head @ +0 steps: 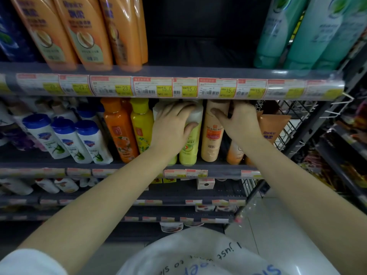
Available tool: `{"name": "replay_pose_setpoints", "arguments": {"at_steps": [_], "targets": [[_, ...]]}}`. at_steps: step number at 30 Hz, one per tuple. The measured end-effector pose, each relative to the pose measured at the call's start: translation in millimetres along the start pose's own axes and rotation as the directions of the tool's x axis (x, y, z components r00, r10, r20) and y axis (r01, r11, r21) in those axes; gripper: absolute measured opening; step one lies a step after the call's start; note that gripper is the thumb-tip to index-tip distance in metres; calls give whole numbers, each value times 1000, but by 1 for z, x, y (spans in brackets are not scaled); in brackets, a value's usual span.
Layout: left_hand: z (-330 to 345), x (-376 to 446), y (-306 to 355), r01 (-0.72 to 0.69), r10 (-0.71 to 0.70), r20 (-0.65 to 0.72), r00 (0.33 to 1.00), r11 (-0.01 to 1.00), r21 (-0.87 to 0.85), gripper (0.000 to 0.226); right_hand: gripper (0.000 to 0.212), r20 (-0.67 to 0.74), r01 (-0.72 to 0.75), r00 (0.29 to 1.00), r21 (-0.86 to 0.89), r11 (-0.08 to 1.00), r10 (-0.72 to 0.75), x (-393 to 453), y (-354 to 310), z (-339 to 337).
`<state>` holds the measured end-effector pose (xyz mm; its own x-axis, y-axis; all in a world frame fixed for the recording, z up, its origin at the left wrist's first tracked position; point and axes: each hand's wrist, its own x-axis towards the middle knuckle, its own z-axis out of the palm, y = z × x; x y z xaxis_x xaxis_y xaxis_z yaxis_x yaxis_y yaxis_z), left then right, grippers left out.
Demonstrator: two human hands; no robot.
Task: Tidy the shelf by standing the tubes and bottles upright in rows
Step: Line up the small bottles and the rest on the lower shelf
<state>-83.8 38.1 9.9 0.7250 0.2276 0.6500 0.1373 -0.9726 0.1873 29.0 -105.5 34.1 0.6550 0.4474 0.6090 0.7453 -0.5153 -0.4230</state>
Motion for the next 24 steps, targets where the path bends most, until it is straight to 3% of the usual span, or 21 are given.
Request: {"name": "replay_pose_setpoints", "arguments": {"at_steps": [16,21,24], "targets": [[2,0,-2,8,-8,-11,1000,1000,3,40,35,116,-37,993,75,996,28,-3,2,-13],[-1,-1,1,5,-4,-5,1000,1000,13,39,43,180,-187,971,158,970,158,-1,1,-12],[-4,-1,3,10,-10,22,1000,1000,19,39,44,148,-205,973,183,962,179,-4,0,-9]]}}
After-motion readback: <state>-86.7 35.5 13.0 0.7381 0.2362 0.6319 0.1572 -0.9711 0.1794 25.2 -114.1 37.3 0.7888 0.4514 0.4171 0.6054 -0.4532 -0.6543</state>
